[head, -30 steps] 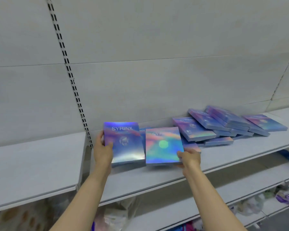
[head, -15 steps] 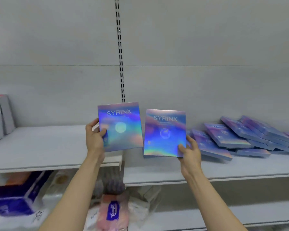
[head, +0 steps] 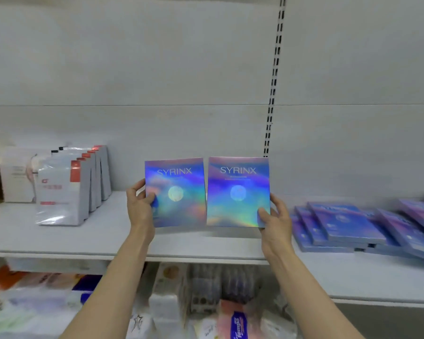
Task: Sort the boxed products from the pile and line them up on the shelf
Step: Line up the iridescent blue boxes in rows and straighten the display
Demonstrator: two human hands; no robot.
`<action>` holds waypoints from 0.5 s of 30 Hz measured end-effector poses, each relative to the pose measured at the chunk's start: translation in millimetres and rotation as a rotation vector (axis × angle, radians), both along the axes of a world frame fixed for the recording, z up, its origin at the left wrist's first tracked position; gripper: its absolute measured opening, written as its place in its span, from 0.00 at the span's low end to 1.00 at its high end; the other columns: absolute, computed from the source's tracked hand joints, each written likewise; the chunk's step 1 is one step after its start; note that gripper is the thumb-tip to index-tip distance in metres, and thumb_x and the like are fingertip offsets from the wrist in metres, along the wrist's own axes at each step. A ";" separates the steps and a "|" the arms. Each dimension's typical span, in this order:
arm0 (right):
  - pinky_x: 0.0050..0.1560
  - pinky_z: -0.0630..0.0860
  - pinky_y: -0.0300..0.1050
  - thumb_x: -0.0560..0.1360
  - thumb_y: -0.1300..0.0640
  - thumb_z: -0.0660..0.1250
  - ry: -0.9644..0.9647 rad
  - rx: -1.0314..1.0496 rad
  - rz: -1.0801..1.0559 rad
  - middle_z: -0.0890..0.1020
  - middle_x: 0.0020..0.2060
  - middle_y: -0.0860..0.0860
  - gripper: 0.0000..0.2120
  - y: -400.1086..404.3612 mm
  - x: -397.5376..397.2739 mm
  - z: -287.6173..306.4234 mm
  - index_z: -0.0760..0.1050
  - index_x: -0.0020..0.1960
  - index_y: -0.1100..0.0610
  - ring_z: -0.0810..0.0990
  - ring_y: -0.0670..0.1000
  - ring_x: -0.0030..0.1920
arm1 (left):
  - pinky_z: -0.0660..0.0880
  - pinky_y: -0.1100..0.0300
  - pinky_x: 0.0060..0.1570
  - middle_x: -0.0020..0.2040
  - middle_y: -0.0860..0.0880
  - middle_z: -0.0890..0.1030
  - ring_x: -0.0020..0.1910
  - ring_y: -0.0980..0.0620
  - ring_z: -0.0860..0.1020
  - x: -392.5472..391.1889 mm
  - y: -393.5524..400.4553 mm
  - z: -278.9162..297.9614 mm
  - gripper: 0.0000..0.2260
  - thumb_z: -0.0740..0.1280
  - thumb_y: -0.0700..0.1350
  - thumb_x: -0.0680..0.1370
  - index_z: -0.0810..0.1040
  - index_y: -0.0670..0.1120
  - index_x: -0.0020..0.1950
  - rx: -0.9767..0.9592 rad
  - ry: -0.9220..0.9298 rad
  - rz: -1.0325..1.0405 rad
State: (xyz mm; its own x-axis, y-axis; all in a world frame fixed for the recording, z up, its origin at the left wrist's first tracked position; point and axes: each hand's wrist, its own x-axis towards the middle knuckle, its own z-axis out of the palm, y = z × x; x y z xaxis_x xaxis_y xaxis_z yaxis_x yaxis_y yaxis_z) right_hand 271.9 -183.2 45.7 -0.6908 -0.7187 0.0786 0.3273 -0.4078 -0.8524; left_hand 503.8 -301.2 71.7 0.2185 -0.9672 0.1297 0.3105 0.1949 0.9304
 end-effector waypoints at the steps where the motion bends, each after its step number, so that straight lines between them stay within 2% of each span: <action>1: 0.52 0.76 0.54 0.74 0.75 0.59 0.004 0.013 0.006 0.83 0.46 0.53 0.24 -12.0 15.4 -0.4 0.76 0.56 0.48 0.81 0.56 0.49 | 0.78 0.62 0.35 0.50 0.48 0.80 0.42 0.54 0.81 15.3 -12.1 -0.1 0.17 0.61 0.31 0.79 0.71 0.45 0.66 -0.004 -0.006 0.001; 5: 0.51 0.78 0.52 0.75 0.74 0.61 0.024 0.043 0.015 0.84 0.49 0.56 0.22 -51.1 66.0 -2.3 0.76 0.58 0.49 0.83 0.57 0.50 | 0.81 0.61 0.35 0.51 0.51 0.79 0.44 0.53 0.82 63.7 -59.6 -5.4 0.16 0.60 0.31 0.80 0.69 0.46 0.63 -0.038 -0.039 -0.034; 10: 0.45 0.80 0.47 0.76 0.73 0.61 0.028 0.060 -0.044 0.82 0.52 0.59 0.21 -82.0 101.8 -9.7 0.74 0.59 0.50 0.83 0.57 0.51 | 0.79 0.62 0.36 0.52 0.52 0.80 0.44 0.55 0.82 86.6 -106.5 -17.9 0.16 0.59 0.30 0.80 0.69 0.46 0.62 -0.067 -0.091 -0.079; 15: 0.51 0.77 0.51 0.74 0.74 0.60 0.051 0.092 -0.112 0.82 0.51 0.59 0.24 -102.4 110.5 -12.9 0.75 0.58 0.48 0.82 0.58 0.50 | 0.75 0.62 0.43 0.62 0.44 0.79 0.56 0.45 0.79 84.7 -148.8 -29.8 0.19 0.58 0.27 0.77 0.69 0.47 0.60 -0.058 -0.039 -0.033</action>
